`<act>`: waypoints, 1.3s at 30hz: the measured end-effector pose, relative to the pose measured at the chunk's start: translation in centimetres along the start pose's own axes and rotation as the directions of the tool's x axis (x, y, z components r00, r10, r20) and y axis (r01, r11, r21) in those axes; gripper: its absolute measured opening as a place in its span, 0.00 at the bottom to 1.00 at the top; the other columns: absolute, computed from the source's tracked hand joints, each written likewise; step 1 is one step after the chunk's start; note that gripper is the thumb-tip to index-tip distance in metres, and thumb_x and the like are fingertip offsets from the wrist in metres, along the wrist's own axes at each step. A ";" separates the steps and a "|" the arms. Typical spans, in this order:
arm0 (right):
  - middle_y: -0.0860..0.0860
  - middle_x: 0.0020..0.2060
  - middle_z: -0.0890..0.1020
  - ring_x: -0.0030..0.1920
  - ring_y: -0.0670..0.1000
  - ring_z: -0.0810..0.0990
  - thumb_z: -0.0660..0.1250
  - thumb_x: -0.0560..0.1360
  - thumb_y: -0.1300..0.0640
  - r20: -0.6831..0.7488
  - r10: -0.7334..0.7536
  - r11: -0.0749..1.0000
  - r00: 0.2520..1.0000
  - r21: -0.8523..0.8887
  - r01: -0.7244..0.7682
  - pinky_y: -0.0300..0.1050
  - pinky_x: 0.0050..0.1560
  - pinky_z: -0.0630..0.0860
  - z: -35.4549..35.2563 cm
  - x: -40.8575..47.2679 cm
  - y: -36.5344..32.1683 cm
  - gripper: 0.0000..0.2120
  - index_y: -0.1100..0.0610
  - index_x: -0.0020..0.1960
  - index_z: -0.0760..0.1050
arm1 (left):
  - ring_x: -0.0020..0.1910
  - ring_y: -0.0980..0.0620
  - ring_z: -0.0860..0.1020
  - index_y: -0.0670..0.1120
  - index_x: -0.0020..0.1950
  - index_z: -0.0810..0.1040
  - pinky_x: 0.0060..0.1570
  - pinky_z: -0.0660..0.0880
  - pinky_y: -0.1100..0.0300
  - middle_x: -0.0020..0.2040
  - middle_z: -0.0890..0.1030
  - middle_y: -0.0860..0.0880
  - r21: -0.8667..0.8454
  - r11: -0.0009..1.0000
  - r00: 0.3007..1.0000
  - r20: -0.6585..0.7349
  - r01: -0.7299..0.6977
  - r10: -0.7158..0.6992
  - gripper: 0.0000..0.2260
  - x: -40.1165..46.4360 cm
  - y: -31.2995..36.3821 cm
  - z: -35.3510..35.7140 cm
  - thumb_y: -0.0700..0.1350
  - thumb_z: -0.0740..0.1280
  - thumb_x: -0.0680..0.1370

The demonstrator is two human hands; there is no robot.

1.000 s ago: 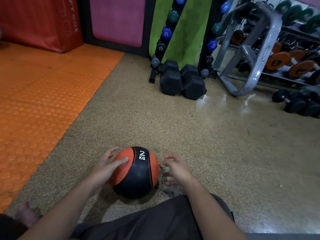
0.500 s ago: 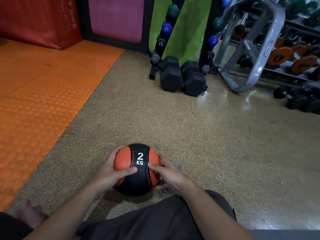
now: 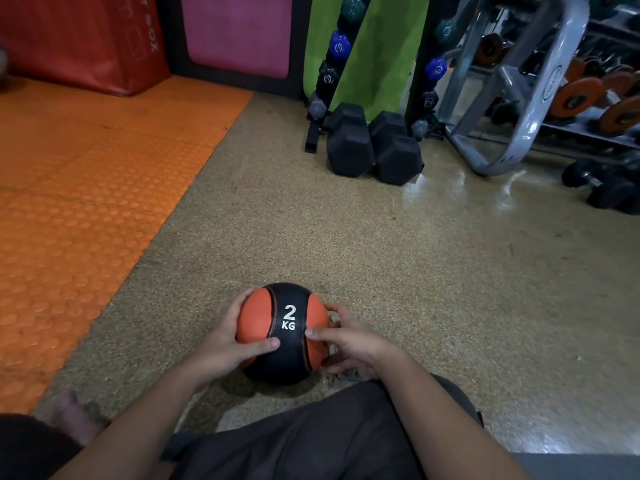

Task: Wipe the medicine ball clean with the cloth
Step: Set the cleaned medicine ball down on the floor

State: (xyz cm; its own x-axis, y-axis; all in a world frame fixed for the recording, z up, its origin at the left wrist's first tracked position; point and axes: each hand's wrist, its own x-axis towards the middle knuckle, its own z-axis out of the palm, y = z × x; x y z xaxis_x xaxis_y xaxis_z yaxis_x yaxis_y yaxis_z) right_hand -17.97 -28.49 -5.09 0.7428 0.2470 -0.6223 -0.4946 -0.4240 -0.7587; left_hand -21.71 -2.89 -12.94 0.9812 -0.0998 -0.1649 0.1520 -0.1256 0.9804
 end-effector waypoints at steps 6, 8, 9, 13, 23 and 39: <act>0.46 0.68 0.75 0.60 0.58 0.82 0.78 0.63 0.35 -0.010 -0.016 0.999 1.000 -0.043 0.015 0.58 0.50 0.85 -0.3 0.1 -0.1 0.47 0.37 0.76 0.60 | 0.74 0.58 0.70 0.81 0.69 0.60 0.72 0.71 0.53 0.77 0.66 0.61 0.061 0.997 0.998 -0.034 -0.056 0.058 0.47 0.1 0.3 -0.2 0.71 0.83 0.57; 0.46 0.67 0.77 0.59 0.58 0.82 0.77 0.65 0.36 -0.010 -0.014 0.999 1.000 -0.035 0.014 0.58 0.52 0.84 -0.3 0.0 -0.1 0.45 0.37 0.76 0.60 | 0.75 0.56 0.70 0.81 0.70 0.60 0.73 0.72 0.47 0.77 0.66 0.60 0.044 0.998 0.998 -0.040 -0.049 0.051 0.48 0.2 0.3 -0.3 0.69 0.84 0.58; 0.47 0.66 0.77 0.59 0.58 0.82 0.76 0.66 0.36 -0.014 -0.013 0.999 1.000 -0.034 0.012 0.58 0.53 0.84 -0.3 -0.1 -0.2 0.44 0.37 0.76 0.60 | 0.75 0.55 0.71 0.80 0.71 0.61 0.73 0.73 0.45 0.78 0.66 0.60 0.042 0.998 0.998 -0.039 -0.046 0.047 0.48 0.2 0.3 -0.3 0.69 0.84 0.58; 0.49 0.67 0.77 0.60 0.56 0.81 0.76 0.70 0.39 -0.044 -0.013 0.999 0.999 -0.033 0.012 0.61 0.60 0.80 -0.5 -0.1 -0.2 0.42 0.39 0.78 0.59 | 0.73 0.51 0.72 0.78 0.72 0.63 0.71 0.74 0.43 0.77 0.67 0.56 0.081 0.996 0.999 -0.021 -0.041 0.043 0.46 0.2 0.3 -0.1 0.68 0.84 0.60; 0.46 0.59 0.75 0.61 0.54 0.76 0.69 0.78 0.42 -0.186 -0.019 0.994 0.982 0.099 0.038 0.63 0.69 0.73 -2.0 0.2 -0.2 0.26 0.42 0.74 0.68 | 0.69 0.58 0.72 0.78 0.72 0.63 0.65 0.75 0.54 0.74 0.67 0.62 0.083 0.996 0.999 -0.002 -0.034 0.034 0.46 -0.2 1.7 0.7 0.69 0.83 0.59; 0.51 0.60 0.82 0.55 0.51 0.79 0.66 0.80 0.46 -0.373 -0.061 0.993 0.926 0.068 0.093 0.45 0.45 0.71 -2.3 1.2 0.0 0.17 0.46 0.67 0.73 | 0.80 0.48 0.61 0.76 0.77 0.59 0.78 0.63 0.40 0.84 0.57 0.58 0.171 0.985 0.998 0.056 -0.013 0.004 0.46 0.1 1.8 2.0 0.75 0.77 0.63</act>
State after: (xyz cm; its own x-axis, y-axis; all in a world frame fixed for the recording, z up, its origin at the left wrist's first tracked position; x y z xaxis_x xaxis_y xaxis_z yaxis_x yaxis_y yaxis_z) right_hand -16.03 -30.24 -5.42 0.8861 -0.0708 -0.4580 -0.4532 -0.3387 -0.8246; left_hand -21.61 -5.14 -11.37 0.9737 -0.1552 -0.1668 0.1163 -0.2913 0.9495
